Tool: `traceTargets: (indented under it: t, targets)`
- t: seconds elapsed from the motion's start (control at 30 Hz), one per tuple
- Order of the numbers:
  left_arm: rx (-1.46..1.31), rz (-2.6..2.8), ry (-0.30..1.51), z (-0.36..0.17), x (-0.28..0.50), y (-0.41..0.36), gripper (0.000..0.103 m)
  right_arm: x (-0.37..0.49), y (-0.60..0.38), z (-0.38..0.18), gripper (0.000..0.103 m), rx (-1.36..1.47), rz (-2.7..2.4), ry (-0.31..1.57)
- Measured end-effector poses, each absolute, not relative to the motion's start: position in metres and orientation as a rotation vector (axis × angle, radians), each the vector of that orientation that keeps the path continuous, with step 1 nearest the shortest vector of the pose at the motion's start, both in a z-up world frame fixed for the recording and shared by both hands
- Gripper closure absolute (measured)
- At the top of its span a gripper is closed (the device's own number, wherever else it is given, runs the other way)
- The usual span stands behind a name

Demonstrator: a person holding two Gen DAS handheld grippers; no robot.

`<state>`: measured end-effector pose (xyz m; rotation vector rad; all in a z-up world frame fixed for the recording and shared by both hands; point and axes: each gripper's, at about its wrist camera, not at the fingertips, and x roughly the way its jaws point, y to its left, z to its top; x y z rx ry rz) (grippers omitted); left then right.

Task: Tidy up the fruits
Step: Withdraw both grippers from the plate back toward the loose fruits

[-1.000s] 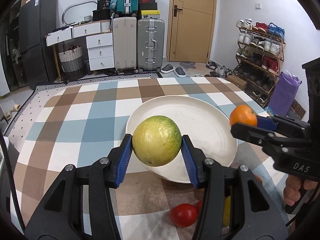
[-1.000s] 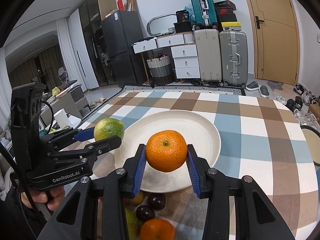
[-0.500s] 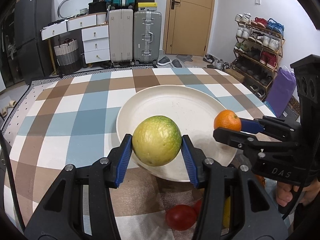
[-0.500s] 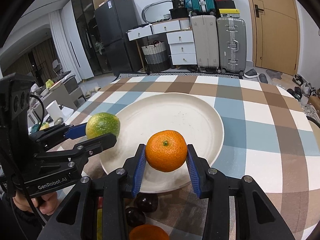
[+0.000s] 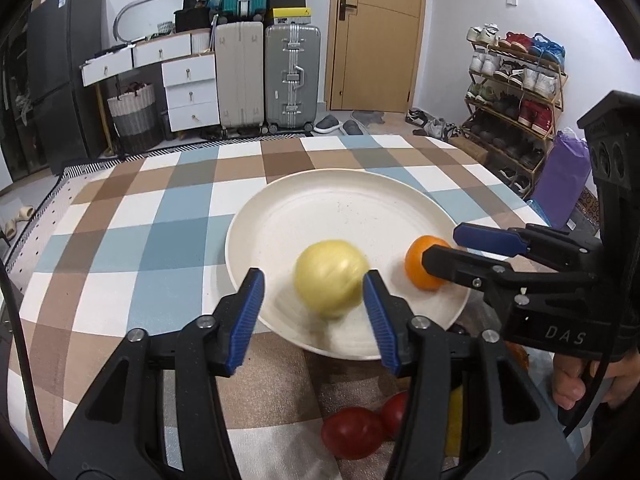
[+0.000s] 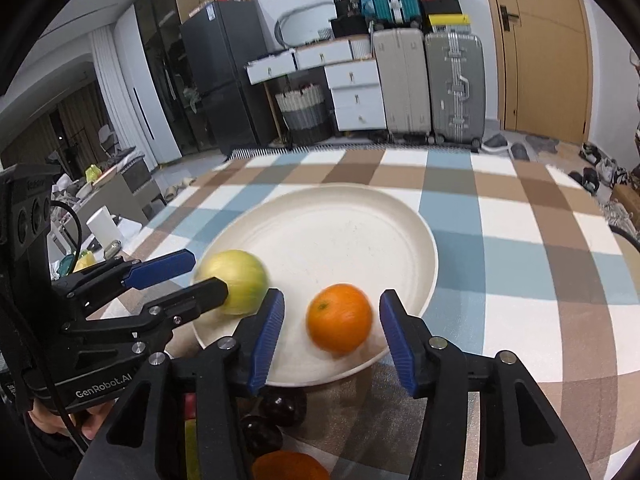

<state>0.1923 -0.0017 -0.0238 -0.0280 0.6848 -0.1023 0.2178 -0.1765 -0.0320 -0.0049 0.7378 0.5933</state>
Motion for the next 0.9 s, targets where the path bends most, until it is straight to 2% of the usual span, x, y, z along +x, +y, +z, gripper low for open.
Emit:
traceTargets:
  t: [0.1, 0.13, 0.17, 0.23, 0.27, 0.3, 0.33, 0.37, 0.43, 0.47, 0.9]
  targets:
    - [-0.035, -0.112, 0.676, -0.021, 0.186, -0.001, 0.031, 0.213, -0.177, -0.03, 0.046, -0.024, 0.592, 0.725]
    - [-0.038, -0.114, 0.671, -0.02, 0.185, 0.0, 0.025, 0.213, -0.176, -0.03, 0.039, -0.025, 0.593, 0.725]
    - [-0.045, -0.115, 0.665, -0.019, 0.183, 0.002, 0.021, 0.212, -0.177, -0.03, 0.035, -0.025, 0.59, 0.722]
    - [-0.063, -0.117, 0.66, -0.015, 0.178, 0.006, 0.015, 0.211, -0.181, -0.028, 0.022, -0.018, 0.573, 0.707]
    - [-0.071, -0.115, 0.656, -0.014, 0.176, 0.008, 0.013, 0.21, -0.183, -0.028, 0.018, -0.015, 0.572, 0.703]
    - [-0.073, -0.109, 0.653, -0.012, 0.173, 0.01, 0.006, 0.209, -0.185, -0.027, 0.013, -0.011, 0.571, 0.7]
    - [-0.075, -0.102, 0.647, -0.011, 0.171, 0.012, 0.0, 0.208, -0.187, -0.027, 0.013, -0.008, 0.57, 0.698]
    - [-0.077, -0.098, 0.636, -0.009, 0.168, 0.014, 0.0, 0.207, -0.188, -0.027, 0.013, -0.006, 0.569, 0.698]
    - [-0.077, -0.09, 0.63, -0.008, 0.161, 0.017, 0.0, 0.206, -0.192, -0.028, 0.002, -0.004, 0.57, 0.702]
    - [-0.074, -0.084, 0.632, -0.007, 0.159, 0.019, 0.0, 0.204, -0.193, -0.029, 0.0, -0.004, 0.568, 0.703]
    - [-0.047, -0.074, 0.64, -0.007, 0.123, 0.029, 0.001, 0.18, -0.225, -0.026, 0.0, 0.01, 0.618, 0.708]
